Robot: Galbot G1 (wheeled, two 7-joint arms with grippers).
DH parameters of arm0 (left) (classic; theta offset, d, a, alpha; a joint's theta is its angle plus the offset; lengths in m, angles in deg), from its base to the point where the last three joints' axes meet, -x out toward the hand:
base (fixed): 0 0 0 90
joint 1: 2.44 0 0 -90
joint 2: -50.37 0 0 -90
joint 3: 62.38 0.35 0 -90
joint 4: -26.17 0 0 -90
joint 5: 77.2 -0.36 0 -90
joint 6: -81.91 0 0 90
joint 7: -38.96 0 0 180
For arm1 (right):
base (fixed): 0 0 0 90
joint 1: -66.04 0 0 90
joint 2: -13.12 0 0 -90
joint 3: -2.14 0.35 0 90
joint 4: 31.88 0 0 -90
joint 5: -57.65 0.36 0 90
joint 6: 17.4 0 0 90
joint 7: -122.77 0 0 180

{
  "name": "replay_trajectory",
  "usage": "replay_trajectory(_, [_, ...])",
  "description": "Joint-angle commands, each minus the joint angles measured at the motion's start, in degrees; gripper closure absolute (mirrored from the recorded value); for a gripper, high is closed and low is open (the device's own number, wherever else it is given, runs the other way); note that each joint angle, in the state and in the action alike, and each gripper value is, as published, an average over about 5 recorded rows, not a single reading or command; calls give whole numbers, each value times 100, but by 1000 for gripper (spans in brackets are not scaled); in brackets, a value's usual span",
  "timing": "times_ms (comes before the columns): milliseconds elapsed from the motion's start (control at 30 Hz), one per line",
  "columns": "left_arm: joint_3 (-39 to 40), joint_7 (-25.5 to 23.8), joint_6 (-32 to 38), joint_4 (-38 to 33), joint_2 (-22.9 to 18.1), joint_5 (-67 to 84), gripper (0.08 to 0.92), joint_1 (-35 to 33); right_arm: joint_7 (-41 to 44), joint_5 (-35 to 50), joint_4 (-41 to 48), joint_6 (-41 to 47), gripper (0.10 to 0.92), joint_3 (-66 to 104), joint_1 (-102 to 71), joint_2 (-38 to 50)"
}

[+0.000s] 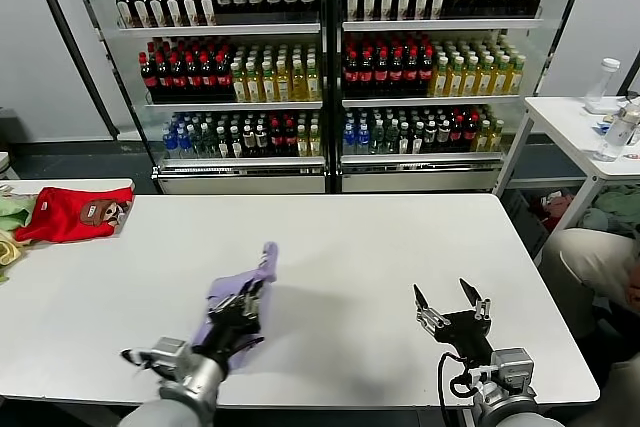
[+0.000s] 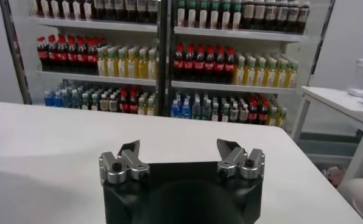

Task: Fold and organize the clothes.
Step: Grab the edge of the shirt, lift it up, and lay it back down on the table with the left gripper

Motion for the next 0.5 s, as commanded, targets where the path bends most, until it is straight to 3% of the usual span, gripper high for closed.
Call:
replay_trajectory(33, [1214,-56,588,447,-488,-431,782,787,0,4,-36,8,203,41,14,8])
replay_trajectory(200, [954,-170,833,216,-284,-488,636,839,3,28,-10,20,203,60,104,48])
replay_trajectory(300, [614,-311,1362,4,-48,-966,532,690,8,115,68,29,203,50,242,122])
replay_trajectory(500, [-1183,-442,2323,294,493,-2119,368,202,7,373,509,137,203,-300,927,239])
